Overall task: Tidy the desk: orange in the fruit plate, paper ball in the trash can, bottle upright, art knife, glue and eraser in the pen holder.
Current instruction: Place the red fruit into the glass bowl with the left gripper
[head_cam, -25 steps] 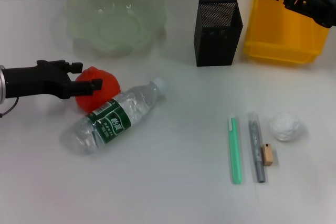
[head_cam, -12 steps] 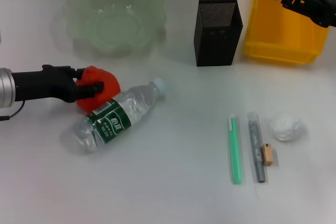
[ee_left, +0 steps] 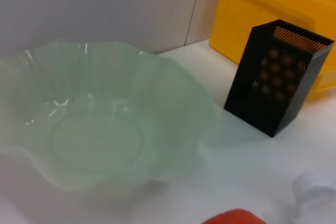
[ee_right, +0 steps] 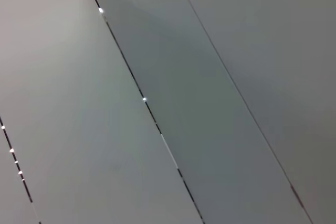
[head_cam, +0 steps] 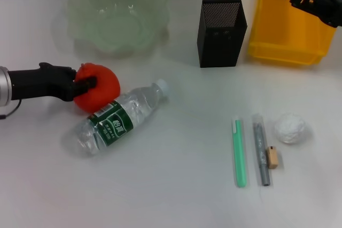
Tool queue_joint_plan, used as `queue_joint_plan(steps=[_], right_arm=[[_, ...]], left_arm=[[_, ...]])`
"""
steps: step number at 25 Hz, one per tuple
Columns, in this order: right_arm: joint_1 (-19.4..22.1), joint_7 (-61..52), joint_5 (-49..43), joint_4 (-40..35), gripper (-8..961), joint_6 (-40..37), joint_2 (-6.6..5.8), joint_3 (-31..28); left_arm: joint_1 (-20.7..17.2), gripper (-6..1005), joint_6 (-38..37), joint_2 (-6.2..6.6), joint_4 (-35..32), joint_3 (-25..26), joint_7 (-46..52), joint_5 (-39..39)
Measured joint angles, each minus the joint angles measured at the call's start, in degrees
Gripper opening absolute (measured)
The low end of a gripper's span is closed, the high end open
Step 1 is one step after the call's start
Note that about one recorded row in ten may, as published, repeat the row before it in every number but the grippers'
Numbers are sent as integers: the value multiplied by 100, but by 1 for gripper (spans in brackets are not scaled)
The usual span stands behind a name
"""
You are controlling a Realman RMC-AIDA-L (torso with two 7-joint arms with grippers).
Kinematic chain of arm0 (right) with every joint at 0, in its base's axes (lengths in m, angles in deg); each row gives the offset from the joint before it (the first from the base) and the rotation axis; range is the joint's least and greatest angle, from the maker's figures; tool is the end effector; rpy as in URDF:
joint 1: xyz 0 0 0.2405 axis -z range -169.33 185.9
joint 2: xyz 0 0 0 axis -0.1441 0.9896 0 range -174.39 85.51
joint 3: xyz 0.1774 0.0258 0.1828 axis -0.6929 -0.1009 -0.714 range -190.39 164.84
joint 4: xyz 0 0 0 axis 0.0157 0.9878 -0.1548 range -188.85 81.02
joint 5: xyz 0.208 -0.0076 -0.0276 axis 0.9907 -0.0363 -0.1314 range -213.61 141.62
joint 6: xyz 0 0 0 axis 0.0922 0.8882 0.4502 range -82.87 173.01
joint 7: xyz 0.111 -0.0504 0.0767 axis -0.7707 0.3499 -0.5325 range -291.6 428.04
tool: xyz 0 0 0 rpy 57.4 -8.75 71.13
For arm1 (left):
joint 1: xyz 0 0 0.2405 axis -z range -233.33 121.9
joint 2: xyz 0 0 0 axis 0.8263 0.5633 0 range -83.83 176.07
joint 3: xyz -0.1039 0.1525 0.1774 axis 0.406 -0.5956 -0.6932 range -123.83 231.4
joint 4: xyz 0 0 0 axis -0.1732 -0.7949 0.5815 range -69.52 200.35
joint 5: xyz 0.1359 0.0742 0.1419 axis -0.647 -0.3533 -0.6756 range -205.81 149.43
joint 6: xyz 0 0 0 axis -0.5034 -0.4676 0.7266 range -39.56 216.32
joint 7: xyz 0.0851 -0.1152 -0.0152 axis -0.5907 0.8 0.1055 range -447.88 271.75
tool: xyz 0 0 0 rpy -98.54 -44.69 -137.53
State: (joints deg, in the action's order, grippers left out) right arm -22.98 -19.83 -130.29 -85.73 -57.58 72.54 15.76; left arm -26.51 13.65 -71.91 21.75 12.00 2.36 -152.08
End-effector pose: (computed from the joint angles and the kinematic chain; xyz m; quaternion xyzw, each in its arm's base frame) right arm 0.2328 0.3329 0.0600 -0.8246 0.2514 0.4927 0.1189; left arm -0.3009 0.3547 0.0187 -0.9221 -0.2923 -0.1119 0.2274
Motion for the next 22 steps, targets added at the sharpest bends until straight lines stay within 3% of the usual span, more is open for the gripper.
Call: queue_joint_plan(steps=[3,6,9,11,14,15,16,19,20,22], right_arm=[[51,4,0,0,814,-1,0,-130],[142,9,0,0,814,-2,0,-218],[319,34,0,0,814,-22,0,-331],[464,74,0,0,814,-41,0,-424],[680,146,0,0,814,-67,8,-529],[799,164,0,4,814,-89,12,-539],[799,164,0,4,814,-89,12,-539],[957,165,-6,6,814,-152,31,-540],[1015,165,-23,7,814,-182,40,-541],[1040,166,-31,10,814,-203,43,-541]], left_arm=[[12,254,-547,34,-385,146,149,12],[59,234,-992,71,-674,350,276,125],[178,214,-1373,121,-884,555,315,731],[244,199,-1226,104,-898,557,233,1101],[449,177,-343,-55,-805,468,-187,1443],[657,169,472,-95,-397,232,-647,1713],[657,164,472,-95,-397,232,-647,1713],[947,149,1516,-79,285,-208,-1249,2079],[1147,144,2368,-101,709,-549,-1706,2215],[1227,134,2651,-115,877,-700,-1881,2261]])
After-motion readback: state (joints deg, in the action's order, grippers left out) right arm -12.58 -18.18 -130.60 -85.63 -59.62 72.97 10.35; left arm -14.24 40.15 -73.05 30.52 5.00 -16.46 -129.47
